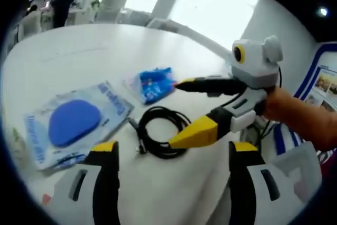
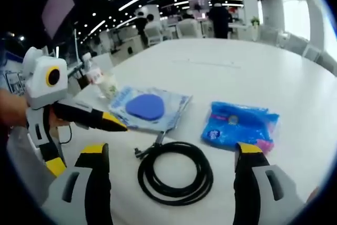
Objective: Arrange the tabletop items into an orderly group along one side of the table until the central work area is clear of visible clutter.
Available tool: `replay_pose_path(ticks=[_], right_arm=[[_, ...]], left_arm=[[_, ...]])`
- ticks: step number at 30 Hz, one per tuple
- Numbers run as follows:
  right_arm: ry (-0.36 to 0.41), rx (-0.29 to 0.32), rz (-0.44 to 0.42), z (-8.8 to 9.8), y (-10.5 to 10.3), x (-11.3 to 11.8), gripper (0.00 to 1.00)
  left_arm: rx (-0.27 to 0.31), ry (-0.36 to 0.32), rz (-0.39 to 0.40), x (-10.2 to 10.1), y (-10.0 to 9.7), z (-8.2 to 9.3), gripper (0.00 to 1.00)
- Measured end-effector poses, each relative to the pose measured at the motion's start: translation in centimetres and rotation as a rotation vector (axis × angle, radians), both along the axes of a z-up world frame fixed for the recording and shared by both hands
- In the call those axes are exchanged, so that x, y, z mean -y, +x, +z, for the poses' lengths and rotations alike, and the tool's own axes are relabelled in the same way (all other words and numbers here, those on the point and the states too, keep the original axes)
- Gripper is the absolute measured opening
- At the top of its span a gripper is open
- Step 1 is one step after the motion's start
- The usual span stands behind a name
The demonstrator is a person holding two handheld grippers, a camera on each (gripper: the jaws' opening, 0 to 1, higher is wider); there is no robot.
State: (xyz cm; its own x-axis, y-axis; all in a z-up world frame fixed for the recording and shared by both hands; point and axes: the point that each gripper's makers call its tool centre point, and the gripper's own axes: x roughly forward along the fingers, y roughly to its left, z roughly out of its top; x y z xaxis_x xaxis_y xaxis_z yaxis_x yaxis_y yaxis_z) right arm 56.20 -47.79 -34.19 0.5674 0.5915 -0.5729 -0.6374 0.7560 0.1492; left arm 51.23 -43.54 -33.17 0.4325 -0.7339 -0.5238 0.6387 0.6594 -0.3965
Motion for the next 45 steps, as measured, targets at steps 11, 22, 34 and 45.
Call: replay_pose_path(ticks=[11, 22, 34, 45], right_arm=[[-0.005, 0.008, -0.018, 1.0, -1.8, 0.0, 0.99], [-0.003, 0.028, -0.010, 2.3, -3.4, -1.5, 0.99], [0.009, 0.070, -0.027, 4.6, -5.5, -2.9, 0.99], [0.015, 0.125, -0.039, 7.3, -8.0, -3.9, 0.99]], left_arm=[[0.052, -0.053, -0.033, -1.2, -1.4, 1.8, 0.91], [0.093, -0.074, -0.035, -3.8, -2.9, 3.5, 0.92], [0.148, -0.096, 0.007, -7.9, -5.2, 5.8, 0.93], [0.213, -0.099, 0.086, -12.2, -7.3, 8.2, 0.93]])
